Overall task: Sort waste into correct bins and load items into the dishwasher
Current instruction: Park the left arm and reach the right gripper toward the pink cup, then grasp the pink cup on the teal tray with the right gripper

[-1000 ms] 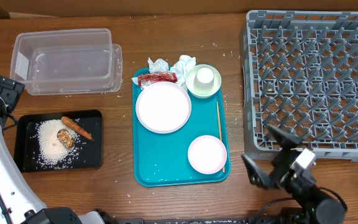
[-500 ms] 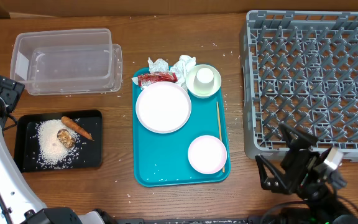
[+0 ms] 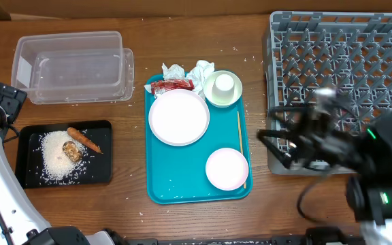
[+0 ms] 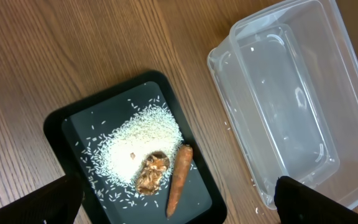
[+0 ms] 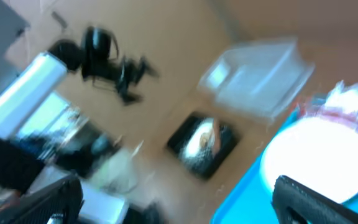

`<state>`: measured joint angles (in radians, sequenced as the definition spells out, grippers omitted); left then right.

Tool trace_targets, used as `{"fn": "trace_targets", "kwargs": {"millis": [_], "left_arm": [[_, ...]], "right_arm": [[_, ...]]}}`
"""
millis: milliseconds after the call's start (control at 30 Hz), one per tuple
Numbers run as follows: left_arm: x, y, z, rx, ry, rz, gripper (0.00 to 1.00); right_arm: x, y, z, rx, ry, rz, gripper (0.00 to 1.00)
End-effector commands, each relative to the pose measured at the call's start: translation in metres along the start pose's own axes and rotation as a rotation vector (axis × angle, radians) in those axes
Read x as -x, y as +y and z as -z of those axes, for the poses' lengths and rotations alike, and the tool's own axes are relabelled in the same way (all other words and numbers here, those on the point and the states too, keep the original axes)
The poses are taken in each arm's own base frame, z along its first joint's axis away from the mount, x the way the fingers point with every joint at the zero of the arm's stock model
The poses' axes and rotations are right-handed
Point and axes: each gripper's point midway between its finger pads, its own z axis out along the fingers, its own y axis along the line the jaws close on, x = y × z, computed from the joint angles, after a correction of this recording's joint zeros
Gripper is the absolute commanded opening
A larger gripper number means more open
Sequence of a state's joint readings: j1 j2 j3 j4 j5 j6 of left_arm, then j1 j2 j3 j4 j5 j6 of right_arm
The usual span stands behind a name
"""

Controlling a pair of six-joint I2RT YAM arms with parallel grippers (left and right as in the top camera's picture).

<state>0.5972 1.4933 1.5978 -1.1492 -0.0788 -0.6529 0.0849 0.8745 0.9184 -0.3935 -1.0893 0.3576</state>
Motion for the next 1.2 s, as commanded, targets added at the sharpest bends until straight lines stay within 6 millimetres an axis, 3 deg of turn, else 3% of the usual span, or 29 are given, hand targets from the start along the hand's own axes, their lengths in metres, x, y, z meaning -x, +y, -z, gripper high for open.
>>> {"fn": "trace_targets", "kwargs": {"millis": [0,33,67,167,500,633,833,1033,1167], "left_arm": [[-0.002,-0.001,-0.003,0.0,0.009,0.01,1.0],[-0.002,-0.001,-0.003,0.0,0.009,0.01,1.0],[-0.002,-0.001,-0.003,0.0,0.009,0.01,1.0],[-0.002,-0.001,-0.003,0.0,0.009,0.01,1.0],[-0.001,-0.001,-0.003,-0.001,0.009,0.011,1.0],[-0.001,-0.001,-0.003,0.0,0.009,0.011,1.0],[-0.001,-0.001,-0.003,0.0,0.009,0.011,1.0],[-0.001,-0.001,-0.003,0.002,0.007,0.01,1.0],[-0.001,-0.001,-0.003,0.002,0.007,0.011,1.0]], "right_arm": [[-0.024,-0.006,-0.037,0.014,0.171,0.058,1.0],[-0.034,-0.016,-0.047,-0.044,0.223,0.042,1.0],[-0.054,-0.04,-0.061,-0.201,0.33,0.017,1.0],[-0.084,-0.073,-0.069,-0.466,0.523,0.005,1.0],[-0.163,-0.082,-0.11,-0.5,0.895,-0.024,1.0],[-0.186,-0.088,-0.107,-0.52,0.981,-0.051,1.0],[-0.2,-0.111,-0.105,-0.599,1.034,-0.051,1.0],[-0.224,-0.138,-0.105,-0.733,1.083,-0.178,1.0],[-0.245,-0.147,-0.108,-0.763,1.137,-0.213,0.87]]}}
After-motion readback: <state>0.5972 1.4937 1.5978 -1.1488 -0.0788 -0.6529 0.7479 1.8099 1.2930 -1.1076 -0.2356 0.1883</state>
